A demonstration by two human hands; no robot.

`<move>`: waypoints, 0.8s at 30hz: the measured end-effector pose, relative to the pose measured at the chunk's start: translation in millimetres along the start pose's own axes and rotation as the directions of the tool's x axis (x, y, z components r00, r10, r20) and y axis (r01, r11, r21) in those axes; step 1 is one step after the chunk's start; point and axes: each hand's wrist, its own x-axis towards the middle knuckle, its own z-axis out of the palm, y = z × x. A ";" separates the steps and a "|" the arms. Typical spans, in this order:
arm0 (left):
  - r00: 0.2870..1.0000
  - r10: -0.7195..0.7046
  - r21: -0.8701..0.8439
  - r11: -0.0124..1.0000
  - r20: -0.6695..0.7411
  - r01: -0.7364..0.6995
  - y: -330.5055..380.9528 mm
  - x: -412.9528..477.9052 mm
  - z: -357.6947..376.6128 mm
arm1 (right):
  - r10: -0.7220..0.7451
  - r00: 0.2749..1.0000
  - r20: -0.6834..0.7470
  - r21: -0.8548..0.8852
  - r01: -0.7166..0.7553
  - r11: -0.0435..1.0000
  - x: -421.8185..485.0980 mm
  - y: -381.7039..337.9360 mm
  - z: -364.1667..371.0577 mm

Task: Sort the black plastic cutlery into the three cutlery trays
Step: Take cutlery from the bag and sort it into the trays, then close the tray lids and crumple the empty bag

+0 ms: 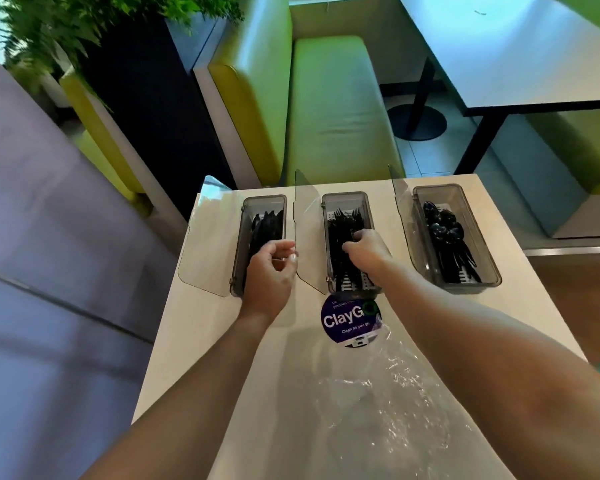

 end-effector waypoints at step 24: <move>0.990 -0.080 0.031 0.997 0.120 0.076 -4.2 -15.6 -21.1 | -0.347 0.928 -0.139 0.010 0.352 0.936 -113.2 6.6 -14.4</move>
